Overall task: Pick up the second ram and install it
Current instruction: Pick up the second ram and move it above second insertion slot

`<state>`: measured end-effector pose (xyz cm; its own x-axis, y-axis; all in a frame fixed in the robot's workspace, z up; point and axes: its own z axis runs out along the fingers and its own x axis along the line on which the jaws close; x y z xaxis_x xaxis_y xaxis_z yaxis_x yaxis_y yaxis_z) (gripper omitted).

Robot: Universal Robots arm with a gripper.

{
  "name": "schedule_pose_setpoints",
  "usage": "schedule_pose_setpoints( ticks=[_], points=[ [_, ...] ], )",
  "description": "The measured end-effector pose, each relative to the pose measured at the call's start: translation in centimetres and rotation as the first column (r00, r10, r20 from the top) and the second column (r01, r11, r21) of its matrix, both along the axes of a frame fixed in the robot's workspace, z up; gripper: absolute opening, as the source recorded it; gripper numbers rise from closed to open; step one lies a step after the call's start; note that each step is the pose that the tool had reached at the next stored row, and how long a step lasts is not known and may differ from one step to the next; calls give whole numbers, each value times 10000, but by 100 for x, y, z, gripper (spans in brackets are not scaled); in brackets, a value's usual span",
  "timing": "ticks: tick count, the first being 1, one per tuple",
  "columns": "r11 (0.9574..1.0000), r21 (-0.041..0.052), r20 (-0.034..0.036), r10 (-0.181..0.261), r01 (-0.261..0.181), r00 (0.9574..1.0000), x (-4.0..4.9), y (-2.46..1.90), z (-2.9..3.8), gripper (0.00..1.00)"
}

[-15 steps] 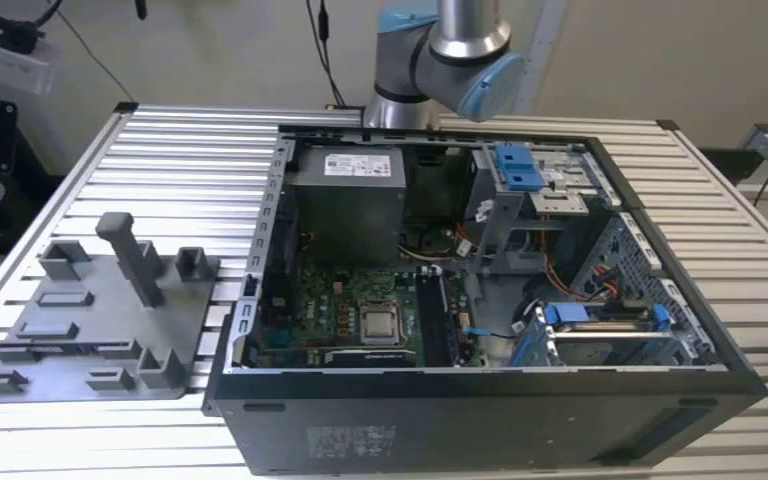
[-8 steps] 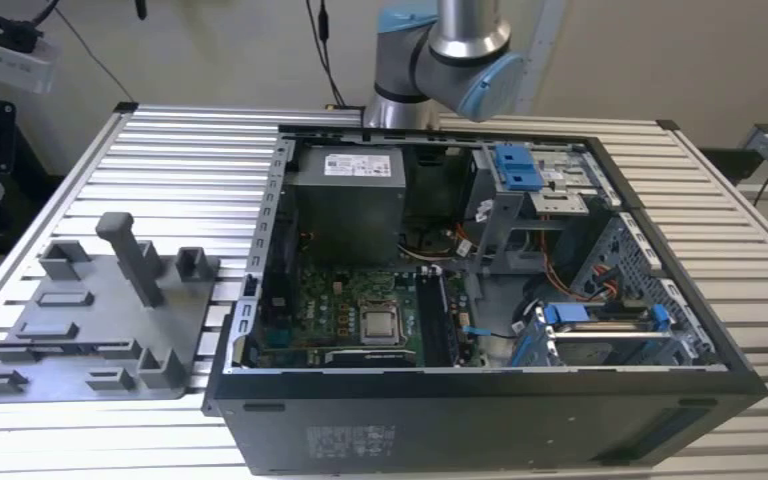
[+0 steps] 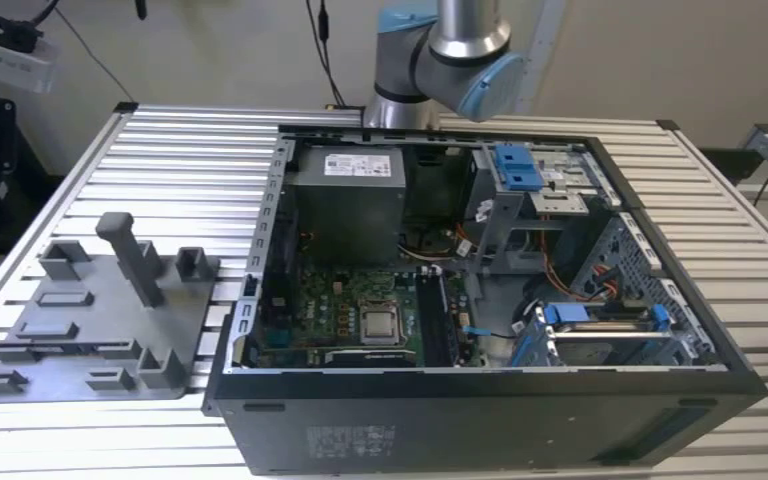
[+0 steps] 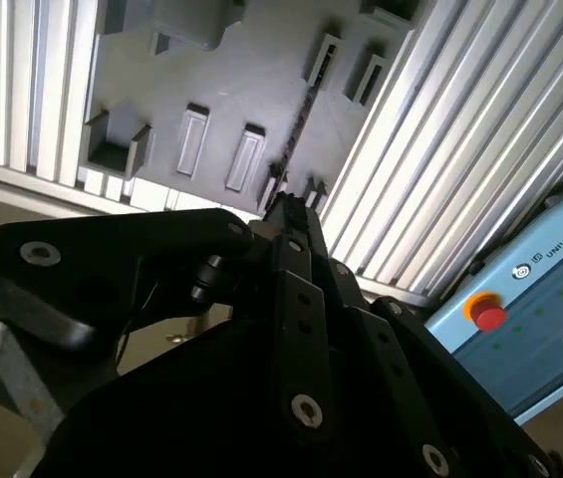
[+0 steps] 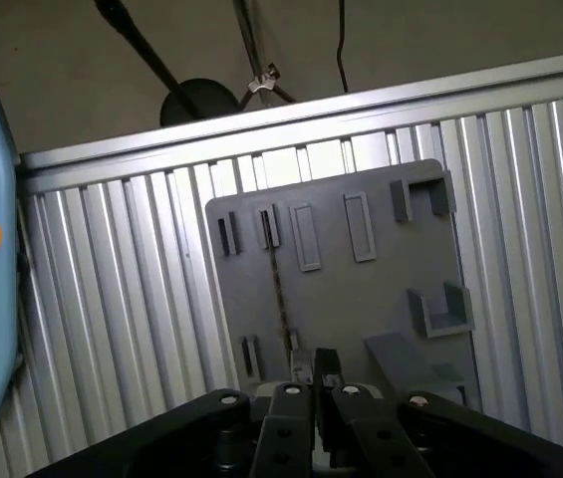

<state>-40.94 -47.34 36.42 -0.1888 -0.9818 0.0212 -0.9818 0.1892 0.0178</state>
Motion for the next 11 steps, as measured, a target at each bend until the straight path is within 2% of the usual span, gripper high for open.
schedule_pose_setpoints(
  ticks=[2, 5, 6, 11],
  points=[
    [10000, 0, 0, 1, -1, 10000, 0, 0, 0, 30],
    [10000, 0, 0, 3, -3, 10000, 0, 0, 0, 36],
    [10000, 0, 0, 4, -4, 10000, 0, 0, 0, 42],
    [10000, -1, 3, 5, -5, 10000, 1, 1, -11, 42]
  ],
)
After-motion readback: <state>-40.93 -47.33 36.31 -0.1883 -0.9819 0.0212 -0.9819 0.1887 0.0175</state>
